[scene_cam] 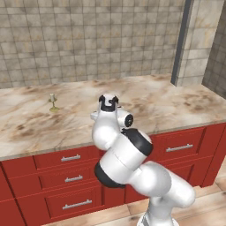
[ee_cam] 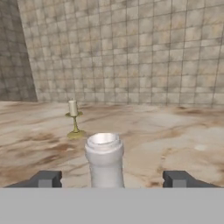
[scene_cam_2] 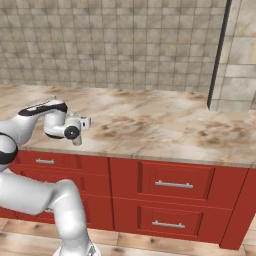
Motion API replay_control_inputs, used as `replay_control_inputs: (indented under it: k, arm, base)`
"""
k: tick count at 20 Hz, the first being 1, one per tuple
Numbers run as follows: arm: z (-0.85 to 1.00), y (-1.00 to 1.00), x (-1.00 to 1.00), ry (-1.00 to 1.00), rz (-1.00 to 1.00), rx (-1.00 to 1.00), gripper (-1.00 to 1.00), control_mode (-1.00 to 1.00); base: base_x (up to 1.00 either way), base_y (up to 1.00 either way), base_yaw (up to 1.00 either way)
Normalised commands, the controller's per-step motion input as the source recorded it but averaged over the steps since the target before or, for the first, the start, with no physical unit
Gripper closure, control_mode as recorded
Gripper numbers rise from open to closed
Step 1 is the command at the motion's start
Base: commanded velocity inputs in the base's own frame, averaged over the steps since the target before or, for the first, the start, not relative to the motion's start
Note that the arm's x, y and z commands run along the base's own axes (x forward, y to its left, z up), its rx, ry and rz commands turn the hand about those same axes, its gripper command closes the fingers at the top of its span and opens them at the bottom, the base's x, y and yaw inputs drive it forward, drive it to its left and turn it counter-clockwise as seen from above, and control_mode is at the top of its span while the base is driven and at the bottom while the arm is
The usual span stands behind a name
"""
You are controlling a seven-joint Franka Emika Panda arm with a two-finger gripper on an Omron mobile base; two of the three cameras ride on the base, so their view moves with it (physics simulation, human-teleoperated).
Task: Open the cabinet directly in front. Then move the liquor and the cup to the dining counter with the candle on it.
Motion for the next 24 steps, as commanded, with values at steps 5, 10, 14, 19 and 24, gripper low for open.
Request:
replay_control_inputs:
  k: [5, 10, 14, 19, 24]
  arm:
    - [0.12, 0.00, 0.00, 0.00, -0.04, 0.00, -1.00, -1.00]
    - [0.54, 0.00, 0.00, 0.01, -0.07, 0.00, -1.00, -1.00]
    - [0.99, 0.00, -0.03, 0.08, -0.07, 0.02, -1.00, -1.00]
    - [1.00, -0.01, -0.34, 0.33, -0.09, 0.09, -1.00, -1.00]
    - [1.00, -0.18, -0.85, 0.52, -0.09, 0.12, -1.00, -1.00]
  base:
    - [0.00, 0.00, 0.00]
    - [0.00, 0.00, 0.00]
    - [0.00, 0.00, 0.00]
    - [0.00, 0.00, 0.00]
    - [0.00, 0.00, 0.00]
